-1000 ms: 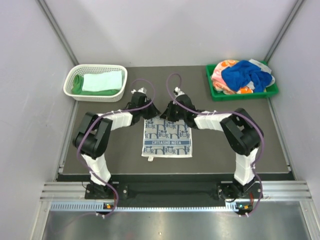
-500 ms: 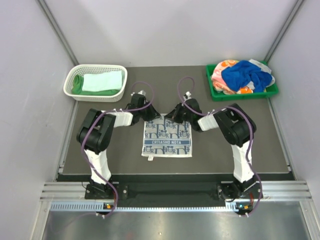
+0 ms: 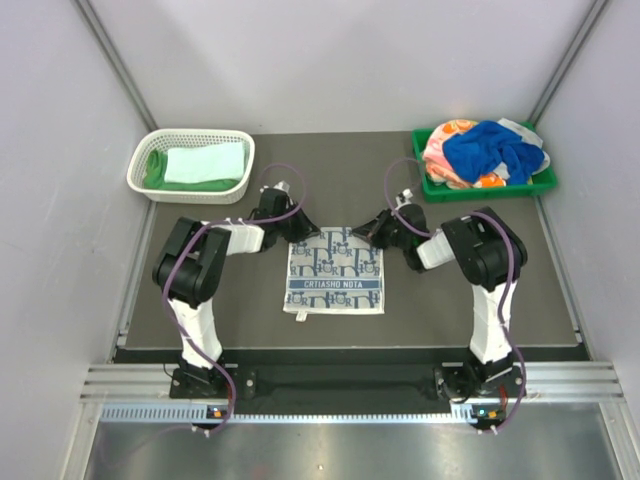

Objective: Fold and stack the towels
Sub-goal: Fold the towel

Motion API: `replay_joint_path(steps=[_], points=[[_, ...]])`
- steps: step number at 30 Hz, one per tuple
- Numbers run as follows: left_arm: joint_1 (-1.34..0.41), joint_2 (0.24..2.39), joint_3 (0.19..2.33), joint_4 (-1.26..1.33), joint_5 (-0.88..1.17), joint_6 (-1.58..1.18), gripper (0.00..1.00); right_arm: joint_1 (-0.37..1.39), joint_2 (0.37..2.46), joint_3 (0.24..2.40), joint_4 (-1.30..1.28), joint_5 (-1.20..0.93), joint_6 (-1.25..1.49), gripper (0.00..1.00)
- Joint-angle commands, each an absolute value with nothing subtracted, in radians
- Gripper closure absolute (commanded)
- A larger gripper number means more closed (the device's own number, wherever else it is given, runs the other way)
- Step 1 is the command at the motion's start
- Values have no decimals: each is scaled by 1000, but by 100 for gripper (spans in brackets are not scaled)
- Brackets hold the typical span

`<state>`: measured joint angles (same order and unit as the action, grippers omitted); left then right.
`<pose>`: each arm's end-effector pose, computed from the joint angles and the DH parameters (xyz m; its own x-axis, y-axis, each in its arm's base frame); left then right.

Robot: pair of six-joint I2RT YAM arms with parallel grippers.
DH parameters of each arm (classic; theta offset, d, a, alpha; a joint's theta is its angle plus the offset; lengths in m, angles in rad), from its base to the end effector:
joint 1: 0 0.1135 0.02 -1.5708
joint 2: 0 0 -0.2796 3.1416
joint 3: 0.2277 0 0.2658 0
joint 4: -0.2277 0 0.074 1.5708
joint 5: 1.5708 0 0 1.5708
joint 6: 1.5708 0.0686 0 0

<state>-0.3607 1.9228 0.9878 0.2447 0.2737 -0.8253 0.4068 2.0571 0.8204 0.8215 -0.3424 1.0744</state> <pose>0.3924 -0.1678 0.1141 -0.7971 -0.4554 -0.3966 -0.0750 0.7263 -0.6833 0.3758 0.1870 0.0798 -0.7522 0.5778 -0.3167 0.0139 0.4944 0.8691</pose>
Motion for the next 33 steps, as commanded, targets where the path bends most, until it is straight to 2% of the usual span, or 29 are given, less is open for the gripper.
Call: replay_joint_path(steps=[1, 27, 33], points=[[-319, 1921, 940, 178, 186, -781, 81, 330, 2002, 764, 853, -331, 1060, 99], [-250, 1812, 999, -23, 14, -630, 77, 276, 1956, 795, 669, -376, 934, 100], [-252, 1804, 1029, -40, 17, -617, 76, 276, 1850, 896, 485, -374, 825, 92]])
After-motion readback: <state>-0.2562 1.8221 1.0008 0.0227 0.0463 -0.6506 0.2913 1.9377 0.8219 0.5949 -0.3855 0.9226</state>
